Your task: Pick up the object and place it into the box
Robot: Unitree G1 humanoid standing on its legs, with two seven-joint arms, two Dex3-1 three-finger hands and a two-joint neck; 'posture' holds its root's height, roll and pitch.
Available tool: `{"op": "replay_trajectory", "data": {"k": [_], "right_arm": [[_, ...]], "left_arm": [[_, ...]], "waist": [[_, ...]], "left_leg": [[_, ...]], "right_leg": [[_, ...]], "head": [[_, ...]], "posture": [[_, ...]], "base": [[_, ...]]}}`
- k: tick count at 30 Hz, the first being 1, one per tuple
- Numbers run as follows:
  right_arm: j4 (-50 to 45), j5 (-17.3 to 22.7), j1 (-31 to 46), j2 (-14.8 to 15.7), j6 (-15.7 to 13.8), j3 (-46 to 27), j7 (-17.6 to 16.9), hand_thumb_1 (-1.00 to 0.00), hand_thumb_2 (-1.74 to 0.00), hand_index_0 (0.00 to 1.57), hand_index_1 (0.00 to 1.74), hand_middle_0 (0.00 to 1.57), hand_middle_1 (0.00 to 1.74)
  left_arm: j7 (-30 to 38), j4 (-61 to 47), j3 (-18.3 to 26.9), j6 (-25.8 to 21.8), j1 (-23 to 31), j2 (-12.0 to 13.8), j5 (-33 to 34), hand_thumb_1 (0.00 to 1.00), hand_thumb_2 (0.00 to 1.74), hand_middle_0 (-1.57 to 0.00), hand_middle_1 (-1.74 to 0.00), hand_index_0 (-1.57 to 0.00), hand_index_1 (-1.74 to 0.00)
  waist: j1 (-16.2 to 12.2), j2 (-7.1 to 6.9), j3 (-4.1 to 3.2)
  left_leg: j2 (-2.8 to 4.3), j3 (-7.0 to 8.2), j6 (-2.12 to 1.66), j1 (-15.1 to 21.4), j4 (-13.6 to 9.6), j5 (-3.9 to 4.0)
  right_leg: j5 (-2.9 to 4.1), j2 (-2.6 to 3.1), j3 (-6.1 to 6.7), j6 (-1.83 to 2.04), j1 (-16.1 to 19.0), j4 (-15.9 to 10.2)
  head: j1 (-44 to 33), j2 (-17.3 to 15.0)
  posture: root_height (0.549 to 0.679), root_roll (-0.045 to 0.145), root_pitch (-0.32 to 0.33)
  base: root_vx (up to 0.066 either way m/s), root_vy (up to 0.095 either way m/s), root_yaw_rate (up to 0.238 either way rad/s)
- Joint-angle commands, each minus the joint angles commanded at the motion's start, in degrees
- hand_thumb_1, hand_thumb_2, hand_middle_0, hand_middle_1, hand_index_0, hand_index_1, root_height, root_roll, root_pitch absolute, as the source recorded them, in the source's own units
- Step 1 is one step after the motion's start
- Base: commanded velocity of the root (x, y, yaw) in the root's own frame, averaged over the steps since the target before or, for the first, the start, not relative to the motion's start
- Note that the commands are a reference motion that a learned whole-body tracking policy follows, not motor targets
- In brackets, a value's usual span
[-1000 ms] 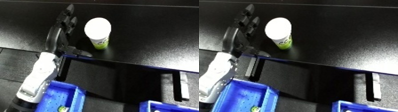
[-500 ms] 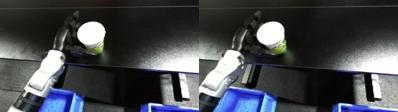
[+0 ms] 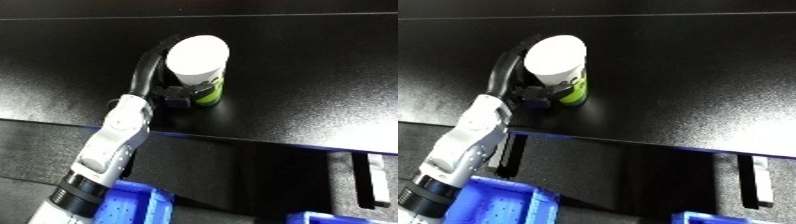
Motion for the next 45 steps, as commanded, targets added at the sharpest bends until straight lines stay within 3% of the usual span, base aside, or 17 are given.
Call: {"op": "replay_trajectory", "data": {"k": [9, 13, 19, 25, 30, 34, 39, 45], "right_arm": [[-0.3, 0.2, 1.0, 0.7, -0.5, -0.7, -1.2, 0.00, 0.00, 0.00, 0.00, 0.00, 0.00], [-0.4, 0.6, 1.9, 0.7, -1.1, -1.6, -1.5, 0.00, 0.00, 0.00, 0.00, 0.00, 0.00], [-1.4, 1.5, 4.1, 0.5, -2.0, -2.8, -2.0, 0.00, 0.00, 0.00, 0.00, 0.00, 0.00], [-1.8, 2.4, 6.1, 0.2, -3.2, -4.3, -1.8, 0.00, 0.00, 0.00, 0.00, 0.00, 0.00], [-2.2, 3.1, 8.1, 0.2, -4.3, -5.9, -1.9, 0.00, 0.00, 0.00, 0.00, 0.00, 0.00], [-2.5, 3.4, 9.1, 0.1, -4.5, -6.9, -2.0, 0.00, 0.00, 0.00, 0.00, 0.00, 0.00], [-2.0, 3.3, 9.0, -0.3, -4.5, -7.8, -2.0, 0.00, 0.00, 0.00, 0.00, 0.00, 0.00], [-0.2, 3.8, 7.9, -0.3, -2.6, -7.2, -1.5, 0.00, 0.00, 0.00, 0.00, 0.00, 0.00]], "left_arm": [[-3.2, -4.3, 5.1, -1.6, 6.2, -4.8, -17.4, 0.75, 1.30, -1.18, -1.30, -1.18, -1.30], [-7.2, -8.2, 7.5, -0.7, 9.4, -5.9, -21.3, 0.75, 1.30, -1.18, -1.30, -1.18, -1.30], [-6.1, -14.3, 11.3, -4.0, 13.8, -3.9, -18.2, 0.75, 1.30, -1.18, -1.30, -1.18, -1.30], [-4.4, -18.1, 16.8, -7.7, 18.0, 0.1, -12.7, 0.75, 1.30, -1.18, -1.30, -1.18, -1.30], [-1.1, -19.2, 23.0, -11.0, 23.6, 3.3, -8.9, 0.75, 1.30, -1.18, -1.30, -1.18, -1.30], [-1.2, -17.4, 27.6, -12.7, 29.0, 4.0, -9.5, 0.75, 1.30, -1.18, -1.30, -1.18, -1.30], [-6.1, -12.5, 31.2, -16.0, 34.7, 3.7, -11.7, 0.75, 1.30, -1.18, -1.30, -1.18, -1.30], [-3.6, 0.9, 34.6, -24.6, 39.0, 2.7, -14.5, 0.75, 1.30, -1.18, -1.30, -1.18, -1.30]], "waist": [[0.8, 0.40, 0.15], [1.6, 0.60, 0.12], [3.0, 1.24, 0.21], [4.6, 1.74, 0.16], [6.2, 2.22, 0.23], [7.2, 2.61, 0.25], [8.4, 3.00, 0.25], [9.2, 2.82, 0.06]], "left_leg": [[-0.71, -0.85, -0.04, 0.2, -0.3, 0.08], [-1.21, -1.28, -0.15, 0.4, -0.8, 0.29], [-2.00, -2.02, -0.44, 0.6, -2.0, 0.92], [-2.48, -2.67, -0.86, 0.7, -2.9, 1.63], [-2.88, -3.31, -1.19, 0.9, -3.8, 2.31], [-3.26, -3.63, -1.33, 0.9, -4.1, 2.65], [-3.66, -4.02, -1.43, 0.8, -4.1, 2.84], [-3.64, -4.60, -1.46, 1.5, -4.4, 3.40]], "right_leg": [[-0.57, -0.12, -0.53, -0.52, 0.2, 0.4], [-0.70, -0.31, -1.09, -0.65, 0.7, 0.1], [-0.90, -0.84, -1.85, -0.84, 1.1, -0.1], [-1.14, -1.52, -2.74, -1.00, 1.6, -0.3], [-1.47, -2.05, -3.67, -1.20, 2.3, -0.5], [-1.91, -2.40, -4.16, -1.43, 2.6, -0.3], [-2.70, -2.54, -4.72, -1.87, 3.1, 0.0], [-3.90, -2.53, -5.56, -2.33, 4.6, 0.4]], "head": [[1.4, 0.1], [2.2, 0.1], [3.8, 0.2], [4.7, 0.1], [5.4, 0.0], [4.7, -0.7], [0.9, -4.8], [-8.9, -10.2]], "posture": [[0.617, 0.027, -0.078], [0.618, 0.030, -0.074], [0.619, 0.037, -0.073], [0.620, 0.045, -0.071], [0.621, 0.051, -0.069], [0.621, 0.057, -0.069], [0.621, 0.063, -0.068], [0.621, 0.064, -0.080]], "base": [[-0.004, -0.014, 0.040], [-0.024, -0.023, 0.052], [-0.031, -0.011, 0.078], [-0.036, -0.015, 0.103], [-0.034, -0.017, 0.126], [-0.026, -0.002, 0.120], [-0.027, 0.001, 0.091], [-0.006, -0.013, 0.074]]}}
